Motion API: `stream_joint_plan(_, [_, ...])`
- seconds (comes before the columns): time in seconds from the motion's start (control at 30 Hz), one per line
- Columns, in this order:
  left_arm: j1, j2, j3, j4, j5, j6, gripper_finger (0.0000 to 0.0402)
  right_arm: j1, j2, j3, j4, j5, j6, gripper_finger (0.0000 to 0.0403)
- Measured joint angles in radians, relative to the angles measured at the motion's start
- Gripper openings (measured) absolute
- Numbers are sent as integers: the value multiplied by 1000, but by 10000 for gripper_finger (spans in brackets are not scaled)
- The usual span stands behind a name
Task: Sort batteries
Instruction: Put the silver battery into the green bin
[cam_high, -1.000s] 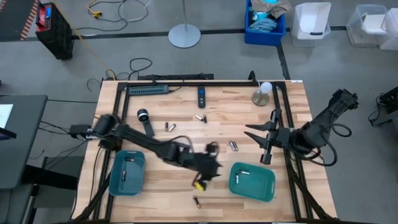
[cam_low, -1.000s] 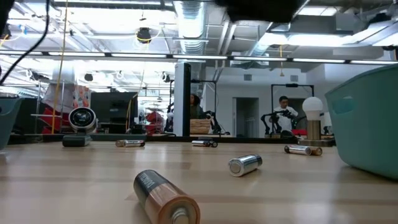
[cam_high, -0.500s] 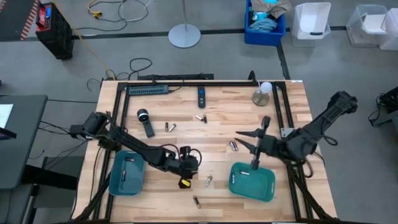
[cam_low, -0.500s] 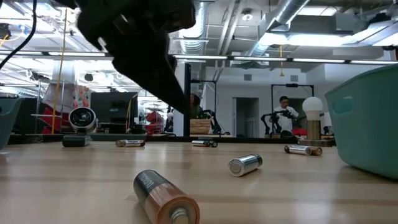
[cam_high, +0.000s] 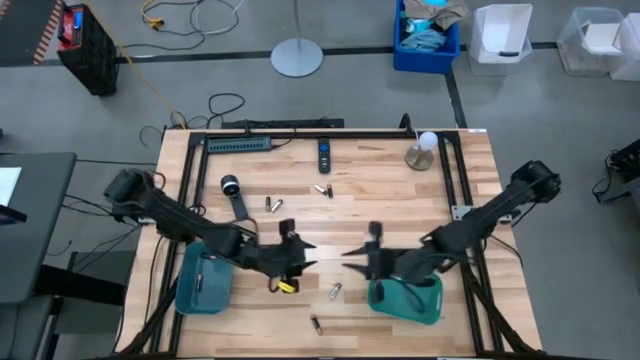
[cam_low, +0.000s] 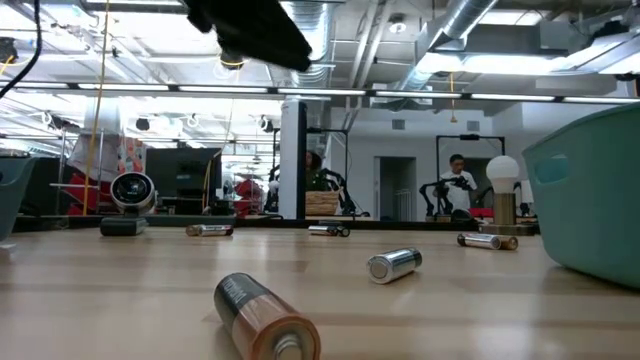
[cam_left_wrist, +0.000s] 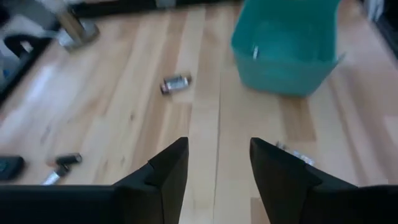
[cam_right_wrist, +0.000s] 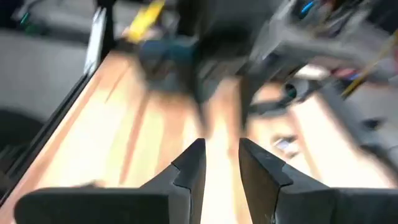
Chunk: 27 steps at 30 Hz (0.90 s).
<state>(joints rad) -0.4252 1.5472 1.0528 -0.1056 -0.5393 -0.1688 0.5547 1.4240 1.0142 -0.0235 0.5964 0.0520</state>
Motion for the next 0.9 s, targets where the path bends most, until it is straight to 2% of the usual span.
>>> stream_joint_plan(0.1, [0,-89,-114,101,-1,5,165,-25,78,70,-108,-122,54,113])
stream_joint_plan(0.23, [0,-200,-280,233,0,-12,164,-46,191,199,-279,-226,96,113])
stream_joint_plan(0.4, [0,-316,-414,313,0,-43,164,-61,349,397,-490,-276,106,132])
stream_joint_plan(0.67, [0,-432,-469,329,1,-45,164,-88,616,673,-798,-373,99,187])
stream_joint_plan(0.77, [0,-461,-469,335,4,-22,164,-94,688,739,-898,-374,58,193])
stream_joint_plan(0.9, [-1,-475,-469,334,6,-17,164,-100,751,765,-928,-411,10,189])
